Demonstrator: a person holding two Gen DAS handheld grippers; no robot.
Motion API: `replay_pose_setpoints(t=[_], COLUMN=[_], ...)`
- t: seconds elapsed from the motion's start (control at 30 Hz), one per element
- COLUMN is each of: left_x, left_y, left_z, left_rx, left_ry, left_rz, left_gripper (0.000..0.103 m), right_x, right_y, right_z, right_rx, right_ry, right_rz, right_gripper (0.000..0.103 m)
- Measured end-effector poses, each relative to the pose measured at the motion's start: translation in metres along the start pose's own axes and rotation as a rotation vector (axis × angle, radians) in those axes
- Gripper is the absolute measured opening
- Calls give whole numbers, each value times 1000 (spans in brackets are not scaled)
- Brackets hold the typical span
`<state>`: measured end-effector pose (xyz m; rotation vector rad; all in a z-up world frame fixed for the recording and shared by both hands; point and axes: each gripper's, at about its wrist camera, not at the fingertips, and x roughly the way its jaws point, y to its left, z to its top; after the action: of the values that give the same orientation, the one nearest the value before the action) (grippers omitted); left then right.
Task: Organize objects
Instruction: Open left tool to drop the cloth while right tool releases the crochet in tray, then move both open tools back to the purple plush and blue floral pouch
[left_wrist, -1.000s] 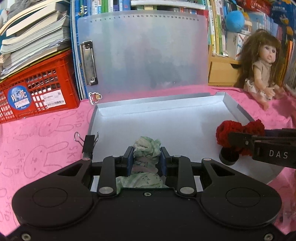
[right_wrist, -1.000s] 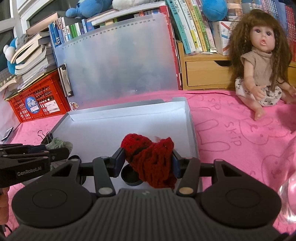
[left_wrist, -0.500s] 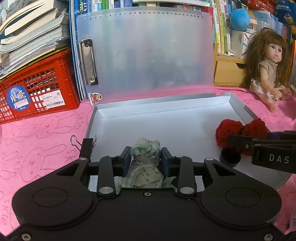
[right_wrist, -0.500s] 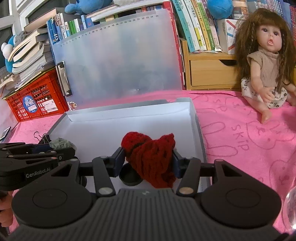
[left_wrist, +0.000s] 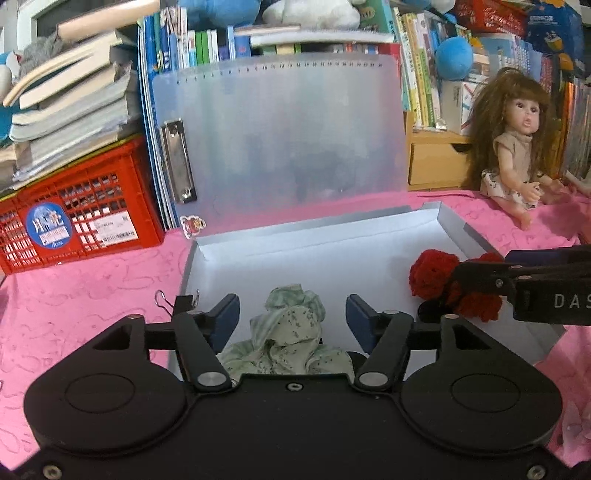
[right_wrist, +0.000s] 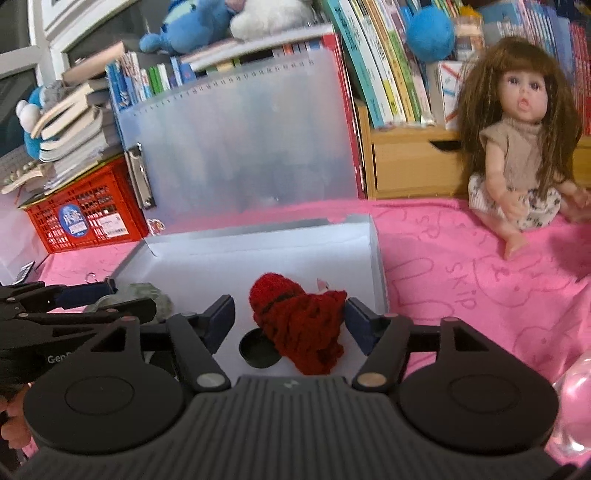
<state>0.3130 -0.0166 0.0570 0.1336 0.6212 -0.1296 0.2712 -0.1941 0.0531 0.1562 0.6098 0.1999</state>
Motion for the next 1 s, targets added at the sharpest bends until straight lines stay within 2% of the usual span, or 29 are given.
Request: replay_pose_setpoints(t=[0.4, 0.7, 1.0], left_x=[-51, -92, -121], left_y=[5, 6, 8], left_z=[1, -9, -33], left_rx=[-23, -42, -50], left_ry=[-80, -119, -121], left_rz=[-25, -82, -112], left_gripper=[79, 84, 86], right_x=[-44, -78, -104], right_y=[4, 4, 12], right_z=[-6, -15, -37], right_rx=[-47, -66, -157], right_ry=[-52, -77, -87], right_rz=[32, 67, 65], right_gripper=[86, 89, 91])
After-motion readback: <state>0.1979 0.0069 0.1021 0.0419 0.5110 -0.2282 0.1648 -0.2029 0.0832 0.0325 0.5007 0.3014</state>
